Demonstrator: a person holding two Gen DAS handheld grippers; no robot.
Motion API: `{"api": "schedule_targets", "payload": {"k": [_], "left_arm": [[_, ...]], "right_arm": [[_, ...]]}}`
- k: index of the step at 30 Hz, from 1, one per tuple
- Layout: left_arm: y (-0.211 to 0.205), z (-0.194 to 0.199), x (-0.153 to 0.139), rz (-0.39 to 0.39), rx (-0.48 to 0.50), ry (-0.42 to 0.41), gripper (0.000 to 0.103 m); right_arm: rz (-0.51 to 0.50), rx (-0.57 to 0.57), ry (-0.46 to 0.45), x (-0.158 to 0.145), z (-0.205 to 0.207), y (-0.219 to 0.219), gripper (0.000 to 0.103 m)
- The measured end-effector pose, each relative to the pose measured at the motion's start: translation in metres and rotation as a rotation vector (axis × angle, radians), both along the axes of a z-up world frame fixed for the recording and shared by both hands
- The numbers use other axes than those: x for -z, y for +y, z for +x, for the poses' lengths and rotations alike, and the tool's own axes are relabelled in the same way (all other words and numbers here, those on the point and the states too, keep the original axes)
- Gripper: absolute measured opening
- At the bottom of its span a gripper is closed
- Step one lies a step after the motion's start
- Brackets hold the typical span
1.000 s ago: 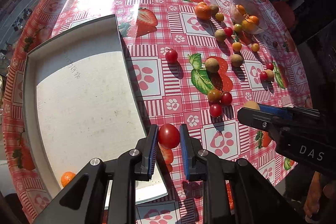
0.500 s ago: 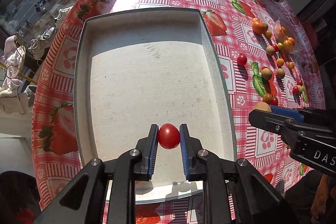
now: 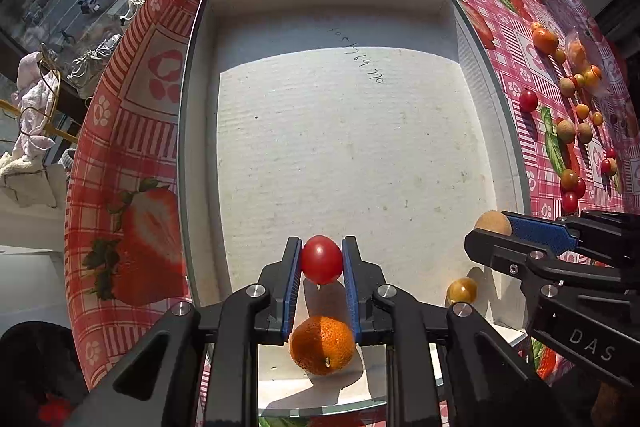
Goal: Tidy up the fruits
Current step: 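Carry both fruits over the tray and open the right gripper to drop the kiwi, then open the left gripper to drop the red tomato, then lift both grippers away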
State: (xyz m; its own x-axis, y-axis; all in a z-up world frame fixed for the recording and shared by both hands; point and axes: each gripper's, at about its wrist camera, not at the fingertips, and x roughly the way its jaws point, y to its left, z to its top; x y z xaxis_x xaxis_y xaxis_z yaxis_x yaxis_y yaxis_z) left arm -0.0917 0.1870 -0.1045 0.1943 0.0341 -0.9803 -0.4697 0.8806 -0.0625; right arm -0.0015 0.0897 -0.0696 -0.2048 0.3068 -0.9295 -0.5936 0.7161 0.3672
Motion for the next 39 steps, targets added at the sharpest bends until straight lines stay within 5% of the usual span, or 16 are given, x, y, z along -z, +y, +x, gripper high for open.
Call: {"api": "schedule_targets", "payload": {"k": [10, 14, 19, 23, 25, 28, 39], "left_arm": [[-0.006, -0.003, 0.013, 0.025, 0.025, 0.029, 0.022], [-0.01, -0.001, 0.014, 0.022, 0.021, 0.034, 0.026], [-0.009, 0.003, 0.016, 0.025, 0.028, 0.045, 0.027], [0.003, -0.001, 0.012, 0.046, -0.026, 0.045, 0.071], [0.008, -0.004, 0.005, 0.024, -0.036, 0.016, 0.071], [0.008, -0.005, 0.003, 0.033, -0.021, 0.031, 0.071], [-0.035, 0.016, -0.027, 0.052, 0.08, 0.014, 0.071]], "right_arm": [[-0.076, -0.043, -0.017, 0.023, -0.008, 0.018, 0.029], [-0.064, -0.055, 0.0, 0.023, -0.012, 0.028, 0.045], [-0.058, -0.05, 0.013, 0.023, -0.012, 0.035, 0.047], [-0.042, -0.034, 0.024, 0.021, -0.005, 0.027, 0.048], [-0.019, -0.017, 0.033, 0.016, 0.0, 0.021, 0.056], [0.012, 0.003, 0.033, 0.006, 0.005, 0.017, 0.08], [-0.015, 0.091, -0.013, -0.012, 0.015, -0.03, 0.082]]}}
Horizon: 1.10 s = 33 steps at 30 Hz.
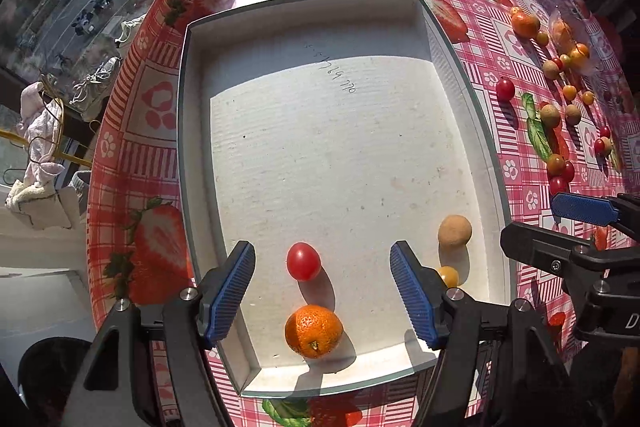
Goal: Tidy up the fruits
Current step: 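Open the left gripper to drop the red tomato, then lift both grippers away, then grasp another red cherry tomato with the left gripper while the right gripper grasps a kiwi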
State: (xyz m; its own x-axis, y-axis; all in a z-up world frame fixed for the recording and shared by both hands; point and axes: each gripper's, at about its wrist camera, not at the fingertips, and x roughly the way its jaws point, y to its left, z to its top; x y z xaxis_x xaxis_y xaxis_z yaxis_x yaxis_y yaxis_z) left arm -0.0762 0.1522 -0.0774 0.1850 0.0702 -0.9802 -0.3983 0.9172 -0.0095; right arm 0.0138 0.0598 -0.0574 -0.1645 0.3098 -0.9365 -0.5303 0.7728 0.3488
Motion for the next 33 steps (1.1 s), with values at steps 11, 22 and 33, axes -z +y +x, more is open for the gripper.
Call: {"api": "schedule_targets", "payload": {"k": [11, 22, 33], "left_arm": [[-0.06, 0.073, -0.032, 0.02, 0.195, -0.07, 0.071], [-0.091, 0.152, -0.012, 0.029, 0.262, -0.059, 0.071], [-0.094, 0.19, 0.032, 0.055, 0.269, 0.008, 0.071]], "right_arm": [[-0.113, 0.255, 0.077, 0.029, 0.032, -0.122, 0.082], [-0.125, 0.366, 0.066, 0.039, 0.083, -0.185, 0.082], [-0.098, 0.418, 0.011, 0.047, 0.139, -0.185, 0.078]]}}
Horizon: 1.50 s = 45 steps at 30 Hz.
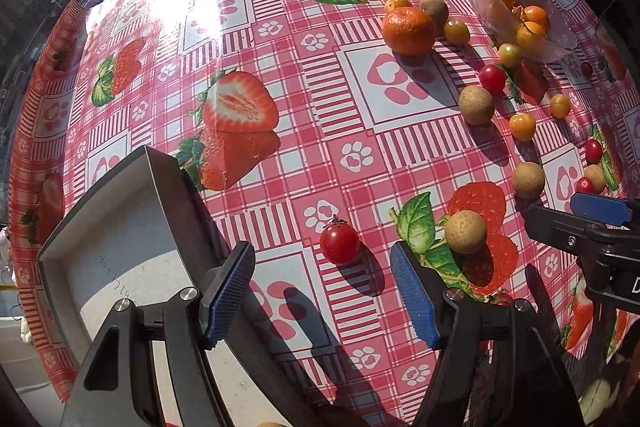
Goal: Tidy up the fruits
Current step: 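Grasp another red cherry tomato with the left gripper while the right gripper grasps a kiwi, then carry both fruits over the tray and open both grippers to drop them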
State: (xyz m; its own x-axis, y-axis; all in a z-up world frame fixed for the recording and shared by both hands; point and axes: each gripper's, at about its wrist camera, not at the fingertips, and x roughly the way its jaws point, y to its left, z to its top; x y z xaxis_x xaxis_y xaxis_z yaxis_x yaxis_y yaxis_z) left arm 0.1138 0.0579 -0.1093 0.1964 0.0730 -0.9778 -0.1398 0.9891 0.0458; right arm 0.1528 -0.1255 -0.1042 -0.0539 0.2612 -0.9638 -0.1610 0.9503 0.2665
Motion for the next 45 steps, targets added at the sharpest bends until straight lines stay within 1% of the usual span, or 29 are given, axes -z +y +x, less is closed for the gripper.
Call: {"api": "schedule_targets", "payload": {"k": [2, 4, 5, 9, 11, 12, 13, 14, 15, 16, 17, 18, 21, 24, 32, 34, 41, 45], "left_arm": [[0.0, 0.004, 0.006, -0.002, -0.005, 0.008, 0.071], [0.0, 0.007, 0.011, -0.001, -0.008, 0.012, 0.071], [0.0, 0.008, 0.011, -0.009, -0.011, -0.004, 0.071], [-0.001, 0.011, 0.013, -0.013, -0.01, -0.015, 0.071], [-0.002, 0.011, 0.013, -0.015, -0.017, -0.017, 0.071], [-0.002, 0.012, 0.013, -0.018, -0.024, -0.017, 0.07], [-0.002, 0.014, 0.012, -0.03, -0.027, -0.019, 0.068], [-0.001, 0.013, 0.011, -0.055, -0.028, -0.022, 0.058], [-0.002, 0.012, 0.011, -0.051, -0.026, -0.025, 0.053], [-0.003, 0.011, 0.01, -0.055, -0.017, -0.027, 0.041], [-0.007, 0.01, 0.009, -0.058, -0.007, -0.031, 0.026], [-0.008, 0.011, 0.008, -0.065, 0.001, -0.029, 0.021], [-0.009, 0.007, 0.004, -0.117, -0.007, -0.03, 0.021], [-0.007, 0.003, -0.001, -0.139, -0.017, -0.036, 0.021], [0.001, -0.017, -0.023, -0.167, -0.051, -0.071, 0.021], [0.002, -0.022, -0.027, -0.171, -0.052, -0.08, 0.021], [0.007, -0.051, -0.049, -0.178, -0.063, -0.112, 0.021], [0.015, -0.071, -0.059, -0.181, -0.092, -0.129, 0.021]], "right_arm": [[0.001, -0.006, -0.003, 0.004, 0.007, 0.004, 0.073], [-0.002, -0.015, -0.003, 0.01, 0.012, 0.012, 0.07], [-0.002, -0.018, -0.002, 0.012, 0.014, 0.015, 0.07], [-0.01, -0.052, -0.04, 0.013, 0.02, 0.028, 0.068], [-0.021, -0.075, -0.058, 0.014, 0.024, 0.043, 0.057], [-0.031, -0.086, -0.066, 0.016, 0.027, 0.055, 0.053], [-0.041, -0.099, -0.076, 0.015, 0.027, 0.059, 0.043], [-0.051, -0.11, -0.084, 0.015, 0.027, 0.062, 0.034], [-0.055, -0.117, -0.087, 0.015, 0.027, 0.065, 0.03], [-0.05, -0.118, -0.086, 0.015, 0.026, 0.066, 0.03], [-0.042, -0.116, -0.083, 0.015, 0.026, 0.067, 0.03], [-0.034, -0.113, -0.079, 0.015, 0.026, 0.067, 0.03], [-0.014, -0.102, -0.072, 0.013, 0.023, 0.061, 0.03], [0.006, -0.091, -0.072, 0.008, 0.018, 0.053, 0.03], [0.05, -0.088, -0.067, -0.008, 0.004, 0.037, 0.03], [0.057, -0.089, -0.063, -0.014, -0.005, 0.029, 0.03], [0.077, -0.089, -0.05, -0.028, -0.027, 0.027, 0.03], [0.084, -0.107, -0.046, -0.035, -0.039, 0.036, 0.03]]}}
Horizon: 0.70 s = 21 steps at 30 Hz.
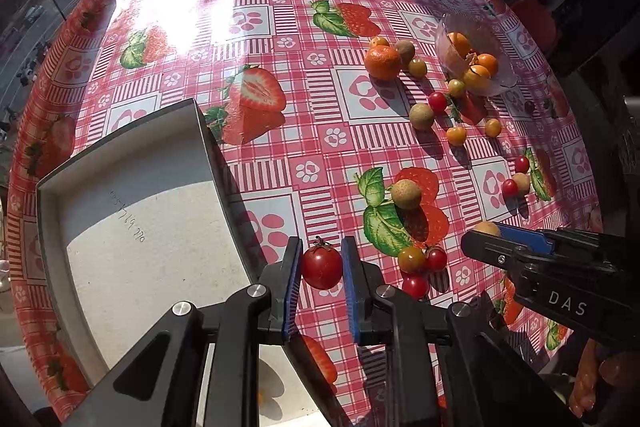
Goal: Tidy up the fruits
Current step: 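Carry both fruits over the tray and open both grippers to drop them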
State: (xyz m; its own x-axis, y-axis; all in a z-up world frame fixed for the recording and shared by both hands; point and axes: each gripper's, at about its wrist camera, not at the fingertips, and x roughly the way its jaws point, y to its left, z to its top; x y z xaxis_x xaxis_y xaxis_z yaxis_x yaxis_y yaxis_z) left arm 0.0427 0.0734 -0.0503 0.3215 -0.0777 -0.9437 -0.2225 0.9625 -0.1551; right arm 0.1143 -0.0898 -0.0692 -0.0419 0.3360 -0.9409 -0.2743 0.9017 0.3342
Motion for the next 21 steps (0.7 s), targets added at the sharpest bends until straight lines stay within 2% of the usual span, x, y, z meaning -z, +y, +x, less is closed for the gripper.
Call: {"api": "schedule_targets", "payload": {"k": [11, 21], "left_arm": [[0.05, -0.056, -0.009, 0.016, -0.112, -0.003, 0.021], [0.095, -0.091, 0.014, 0.026, -0.194, 0.053, 0.021]], "right_arm": [[0.021, -0.11, -0.006, -0.019, -0.032, 0.049, 0.03], [0.061, -0.238, -0.012, -0.031, -0.061, 0.115, 0.03]]}}
